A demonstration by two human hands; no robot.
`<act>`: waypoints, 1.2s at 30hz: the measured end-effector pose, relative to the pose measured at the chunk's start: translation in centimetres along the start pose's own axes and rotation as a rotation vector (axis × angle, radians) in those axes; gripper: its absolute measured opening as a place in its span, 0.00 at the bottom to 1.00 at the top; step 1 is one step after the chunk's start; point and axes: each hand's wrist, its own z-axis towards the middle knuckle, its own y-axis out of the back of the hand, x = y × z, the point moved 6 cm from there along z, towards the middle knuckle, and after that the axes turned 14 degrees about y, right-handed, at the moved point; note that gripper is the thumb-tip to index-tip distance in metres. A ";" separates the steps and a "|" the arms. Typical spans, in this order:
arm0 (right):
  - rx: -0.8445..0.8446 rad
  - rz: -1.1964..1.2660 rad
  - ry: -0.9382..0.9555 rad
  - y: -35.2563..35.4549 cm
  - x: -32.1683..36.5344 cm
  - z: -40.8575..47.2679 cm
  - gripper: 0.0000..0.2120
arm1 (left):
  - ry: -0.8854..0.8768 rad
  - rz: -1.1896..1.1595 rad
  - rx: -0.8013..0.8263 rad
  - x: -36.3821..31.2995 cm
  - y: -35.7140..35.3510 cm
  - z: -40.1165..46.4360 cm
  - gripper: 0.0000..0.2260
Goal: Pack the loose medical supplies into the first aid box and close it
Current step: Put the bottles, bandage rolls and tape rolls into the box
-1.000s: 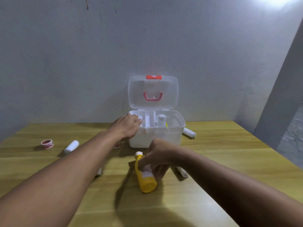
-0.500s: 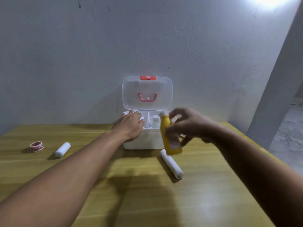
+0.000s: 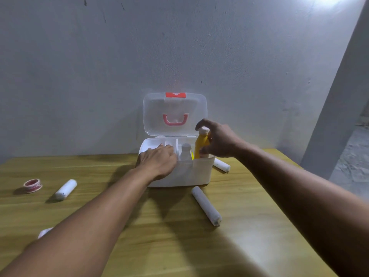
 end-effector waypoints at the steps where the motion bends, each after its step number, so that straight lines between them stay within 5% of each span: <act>1: 0.041 -0.021 -0.004 -0.6 -0.2 0.0 0.29 | -0.005 -0.003 -0.006 -0.1 0.0 -0.1 0.10; 14: 0.111 -0.023 -0.019 -2.1 -1.4 1.3 0.26 | -0.061 0.000 -0.055 -0.3 -0.1 0.0 0.13; 19: -0.223 0.450 -0.167 0.0 -4.2 0.2 0.17 | -0.044 0.003 -0.037 -0.4 0.0 -0.2 0.14; 21: -0.315 0.346 -0.271 -0.5 -6.7 -0.5 0.15 | -0.049 -0.003 -0.035 -0.5 0.1 -0.3 0.15; 25: 0.056 -0.029 -0.298 -5.6 -9.4 -2.7 0.10 | -0.065 -0.020 -0.020 -0.6 0.2 -0.8 0.17; 28: 0.097 -0.203 -0.278 -5.8 -9.3 -4.1 0.06 | -0.057 -0.025 -0.021 -0.6 0.5 -1.0 0.15; 32: 0.208 -0.261 -0.321 -4.2 -6.5 -5.8 0.12 | -0.104 -0.074 -0.118 -0.6 0.8 -1.0 0.10; 36: 0.519 -0.114 -0.427 -4.3 -4.2 -7.9 0.15 | -0.175 -0.136 -0.278 -0.2 0.7 -2.1 0.19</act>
